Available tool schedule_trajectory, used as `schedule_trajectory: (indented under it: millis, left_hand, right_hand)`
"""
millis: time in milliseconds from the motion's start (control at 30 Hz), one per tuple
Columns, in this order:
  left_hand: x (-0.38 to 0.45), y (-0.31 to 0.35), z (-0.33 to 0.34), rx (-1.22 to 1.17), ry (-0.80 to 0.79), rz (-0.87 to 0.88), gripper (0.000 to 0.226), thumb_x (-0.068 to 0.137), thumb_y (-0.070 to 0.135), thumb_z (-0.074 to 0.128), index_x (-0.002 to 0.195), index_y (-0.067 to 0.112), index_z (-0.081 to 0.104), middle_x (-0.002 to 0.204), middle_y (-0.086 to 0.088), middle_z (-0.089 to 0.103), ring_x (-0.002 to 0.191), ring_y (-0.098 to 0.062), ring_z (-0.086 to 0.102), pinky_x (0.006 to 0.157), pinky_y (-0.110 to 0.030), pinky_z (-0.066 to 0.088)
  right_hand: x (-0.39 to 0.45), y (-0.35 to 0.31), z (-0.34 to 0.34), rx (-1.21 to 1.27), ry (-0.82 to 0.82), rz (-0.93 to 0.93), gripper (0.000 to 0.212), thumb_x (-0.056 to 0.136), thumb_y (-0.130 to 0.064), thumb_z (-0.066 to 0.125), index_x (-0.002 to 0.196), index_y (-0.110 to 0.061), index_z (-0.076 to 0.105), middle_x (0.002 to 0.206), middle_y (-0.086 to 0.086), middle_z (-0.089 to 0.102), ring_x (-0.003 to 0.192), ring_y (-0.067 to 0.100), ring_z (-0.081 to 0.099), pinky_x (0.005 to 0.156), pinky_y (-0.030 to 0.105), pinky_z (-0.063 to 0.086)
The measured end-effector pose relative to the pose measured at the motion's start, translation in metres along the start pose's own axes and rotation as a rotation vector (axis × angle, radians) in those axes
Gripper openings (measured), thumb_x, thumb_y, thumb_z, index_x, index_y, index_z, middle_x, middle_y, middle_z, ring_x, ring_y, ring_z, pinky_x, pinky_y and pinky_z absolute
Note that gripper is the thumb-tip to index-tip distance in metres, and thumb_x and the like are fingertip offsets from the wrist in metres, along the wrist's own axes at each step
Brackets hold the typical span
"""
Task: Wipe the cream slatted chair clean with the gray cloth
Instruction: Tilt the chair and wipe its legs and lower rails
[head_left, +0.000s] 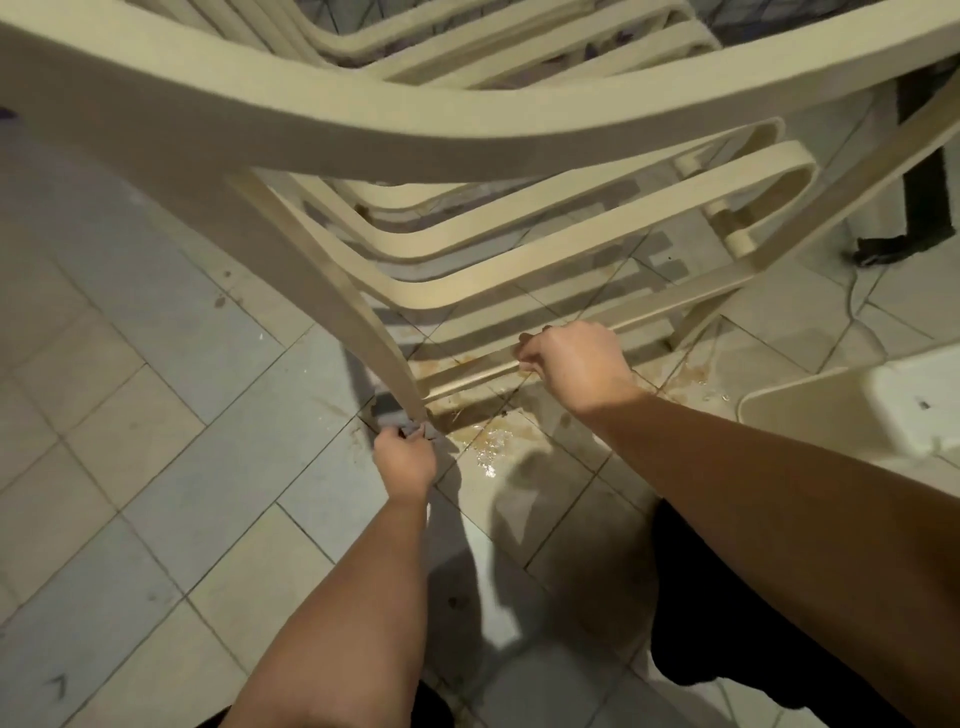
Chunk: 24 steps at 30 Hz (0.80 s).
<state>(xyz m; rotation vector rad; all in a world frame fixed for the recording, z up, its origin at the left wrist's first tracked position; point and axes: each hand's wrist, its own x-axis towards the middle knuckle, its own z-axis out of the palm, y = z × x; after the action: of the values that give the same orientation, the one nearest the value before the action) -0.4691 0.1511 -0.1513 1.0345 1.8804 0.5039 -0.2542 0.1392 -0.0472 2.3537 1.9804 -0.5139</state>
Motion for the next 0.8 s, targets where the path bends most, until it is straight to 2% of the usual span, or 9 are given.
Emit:
schedule_trajectory:
  millis: [167,300,333,400,467,533,600,700,800]
  left_hand:
    - [-0.051,0.036,-0.021,-0.031,0.150,0.102,0.022,0.097,0.000,0.049,0.099,-0.006,0.069,0.096,-0.011,0.066,0.094,-0.027,0.061,0.080,-0.027,0.042]
    - [-0.084,0.041,-0.035,-0.079,0.148,0.123,0.020,0.096,0.007,0.059,0.081,0.000,0.070,0.082,-0.010,0.068,0.085,-0.028,0.063,0.074,-0.029,0.045]
    - [-0.096,0.043,-0.035,-0.066,0.095,0.133,0.023,0.096,0.011,0.062,0.074,0.005,0.069,0.076,-0.006,0.067,0.079,-0.024,0.063,0.070,-0.029,0.046]
    - [-0.113,0.043,-0.032,0.041,-0.106,0.255,0.024,0.096,0.013,0.063,0.073,0.011,0.069,0.071,0.001,0.066,0.073,-0.019,0.062,0.063,-0.029,0.047]
    - [-0.119,0.048,-0.035,0.305,-0.380,0.426,0.020,0.096,0.006,0.057,0.084,0.013,0.071,0.078,0.005,0.068,0.076,-0.016,0.062,0.060,-0.021,0.045]
    - [-0.110,0.056,-0.047,0.375,-0.672,0.406,0.024,0.098,0.003,0.057,0.110,0.016,0.073,0.106,0.003,0.074,0.100,-0.012,0.066,0.081,-0.016,0.052]
    - [-0.092,0.065,-0.067,0.420,-0.783,0.304,0.037,0.097,0.006,0.063,0.134,0.010,0.064,0.133,0.004,0.065,0.123,-0.009,0.059,0.107,-0.025,0.046]
    - [-0.062,0.077,-0.094,0.579,-0.483,0.309,0.040,0.096,0.020,0.067,0.134,0.009,0.064,0.124,0.000,0.069,0.118,-0.019,0.064,0.104,-0.032,0.049]
    - [-0.048,0.096,-0.104,0.398,-0.327,0.303,0.049,0.096,0.026,0.066,0.141,0.011,0.053,0.137,0.002,0.059,0.131,-0.023,0.054,0.109,-0.039,0.044]
  right_hand:
    - [-0.005,0.000,-0.010,0.123,-0.125,0.045,0.027,0.094,-0.041,0.064,0.116,-0.028,0.072,0.113,0.003,0.074,0.105,0.026,0.067,0.089,0.034,0.053]
    - [-0.049,-0.023,-0.004,0.598,0.052,0.054,0.033,0.100,-0.041,0.053,0.124,-0.026,0.069,0.119,-0.003,0.071,0.105,0.017,0.067,0.095,0.036,0.053]
    - [-0.064,-0.035,0.002,0.800,0.035,0.093,0.035,0.100,-0.043,0.052,0.129,-0.028,0.065,0.121,-0.004,0.070,0.104,0.015,0.067,0.095,0.036,0.053]
    - [-0.089,-0.066,0.017,1.227,-0.196,0.178,0.046,0.097,-0.051,0.052,0.142,-0.040,0.048,0.128,-0.006,0.065,0.105,0.009,0.065,0.095,0.030,0.051]
    - [-0.100,-0.082,0.042,1.346,-0.203,0.293,0.046,0.092,-0.058,0.051,0.137,-0.048,0.045,0.127,-0.007,0.064,0.113,0.013,0.063,0.098,0.034,0.050]
    - [-0.102,-0.071,0.057,1.466,-0.073,0.485,0.039,0.100,-0.042,0.050,0.131,-0.022,0.057,0.118,0.007,0.069,0.109,0.025,0.067,0.091,0.040,0.056]
    - [-0.097,-0.051,0.066,1.720,-0.039,0.672,0.039,0.104,-0.028,0.048,0.132,-0.002,0.055,0.125,0.019,0.064,0.101,0.029,0.071,0.081,0.038,0.061]
    - [-0.082,-0.030,0.061,1.925,0.005,0.830,0.049,0.104,-0.033,0.048,0.147,-0.012,0.040,0.142,0.006,0.050,0.090,0.021,0.074,0.088,0.041,0.059]
    - [-0.050,-0.043,0.050,1.732,-0.049,0.954,0.051,0.102,-0.042,0.047,0.143,-0.012,0.042,0.122,0.002,0.056,0.099,0.025,0.067,0.097,0.044,0.054]
